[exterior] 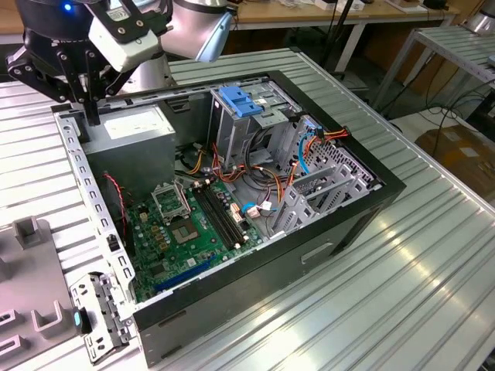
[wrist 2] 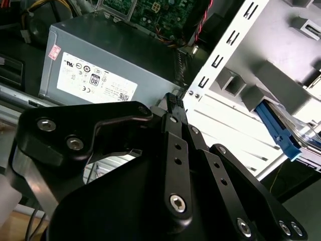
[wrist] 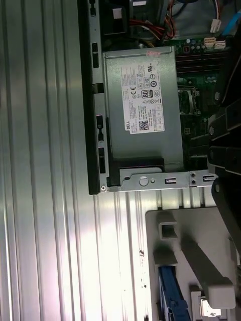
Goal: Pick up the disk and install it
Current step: 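Reach for the disk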
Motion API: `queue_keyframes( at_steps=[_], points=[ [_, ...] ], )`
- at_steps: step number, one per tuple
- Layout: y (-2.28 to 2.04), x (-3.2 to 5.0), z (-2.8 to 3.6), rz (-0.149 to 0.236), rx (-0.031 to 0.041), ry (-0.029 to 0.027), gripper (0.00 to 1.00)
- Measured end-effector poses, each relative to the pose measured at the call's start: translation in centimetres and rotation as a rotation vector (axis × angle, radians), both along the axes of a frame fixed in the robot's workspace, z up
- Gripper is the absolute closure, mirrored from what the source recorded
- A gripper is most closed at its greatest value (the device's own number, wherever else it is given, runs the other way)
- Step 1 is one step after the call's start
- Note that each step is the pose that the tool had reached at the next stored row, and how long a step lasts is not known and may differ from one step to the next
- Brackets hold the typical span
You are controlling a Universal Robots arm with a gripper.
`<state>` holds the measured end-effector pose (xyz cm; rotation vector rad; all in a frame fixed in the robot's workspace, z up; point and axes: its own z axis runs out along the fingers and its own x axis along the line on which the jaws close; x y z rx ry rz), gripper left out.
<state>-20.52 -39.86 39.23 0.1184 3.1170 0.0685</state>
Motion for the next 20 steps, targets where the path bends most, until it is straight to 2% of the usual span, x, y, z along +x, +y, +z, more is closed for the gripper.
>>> queue_keyframes(
  at_steps=[4,16,20],
  points=[
    [0.01,-0.88,-0.02,0.0,0.0011,0.0009,0.89],
    [0.01,-2.36,-0.06,0.0,0.0021,0.0054,0.89],
    [0.01,-3.1,-0.07,0.0,0.0025,0.0074,0.89]
  ],
)
